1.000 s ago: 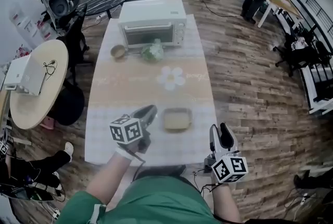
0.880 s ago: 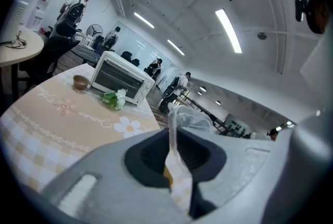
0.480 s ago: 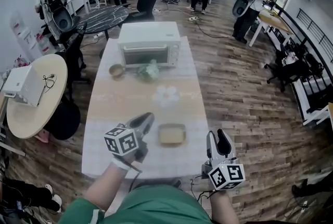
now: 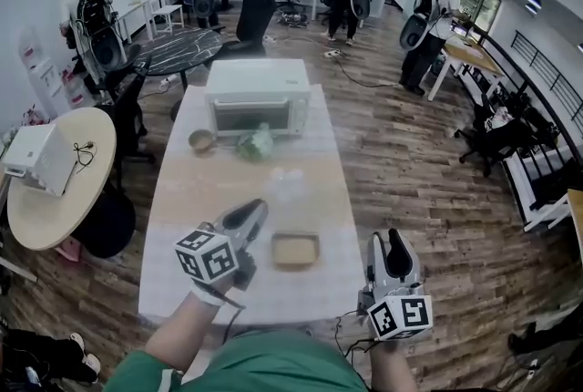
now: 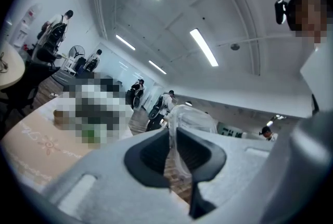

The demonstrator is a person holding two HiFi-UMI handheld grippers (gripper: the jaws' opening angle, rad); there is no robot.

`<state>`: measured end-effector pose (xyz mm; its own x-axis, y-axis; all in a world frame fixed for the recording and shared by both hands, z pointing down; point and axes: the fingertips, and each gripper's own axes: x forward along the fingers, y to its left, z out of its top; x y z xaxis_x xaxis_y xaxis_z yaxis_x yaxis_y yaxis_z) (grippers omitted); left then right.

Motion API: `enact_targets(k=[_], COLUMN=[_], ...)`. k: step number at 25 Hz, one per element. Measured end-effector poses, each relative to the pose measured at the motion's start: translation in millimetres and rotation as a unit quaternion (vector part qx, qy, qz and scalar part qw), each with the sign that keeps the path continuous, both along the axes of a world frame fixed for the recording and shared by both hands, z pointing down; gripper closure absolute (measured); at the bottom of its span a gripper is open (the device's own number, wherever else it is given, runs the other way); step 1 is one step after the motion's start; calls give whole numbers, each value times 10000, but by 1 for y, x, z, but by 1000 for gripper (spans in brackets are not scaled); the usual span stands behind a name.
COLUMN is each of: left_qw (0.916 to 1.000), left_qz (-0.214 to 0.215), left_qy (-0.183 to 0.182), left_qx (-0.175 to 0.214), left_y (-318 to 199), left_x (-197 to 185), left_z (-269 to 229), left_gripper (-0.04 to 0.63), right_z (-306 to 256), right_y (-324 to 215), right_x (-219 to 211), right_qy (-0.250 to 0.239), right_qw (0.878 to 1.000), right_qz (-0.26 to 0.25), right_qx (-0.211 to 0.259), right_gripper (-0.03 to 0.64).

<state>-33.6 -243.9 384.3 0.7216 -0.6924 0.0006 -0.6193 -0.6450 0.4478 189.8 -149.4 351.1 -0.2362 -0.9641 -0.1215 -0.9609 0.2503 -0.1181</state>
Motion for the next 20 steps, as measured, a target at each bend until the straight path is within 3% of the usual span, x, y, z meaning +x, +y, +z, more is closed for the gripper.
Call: enact_targets(k=[6,20], left_qw=[9992,9988], left_qz=[116,172], left_qy=[-142,-116], left_qx=[346,434], left_y=[4,-15], left_x=[10,14], left_z=[-13,-25], left_gripper=[555,555], right_z=[-11,-26], right_y=[-2,-23], right_x=[7,9], right_qy=[122,264], right_qw=[9997,9987], right_qz=[175,43], right_qx=[138,436], right_gripper=[502,502])
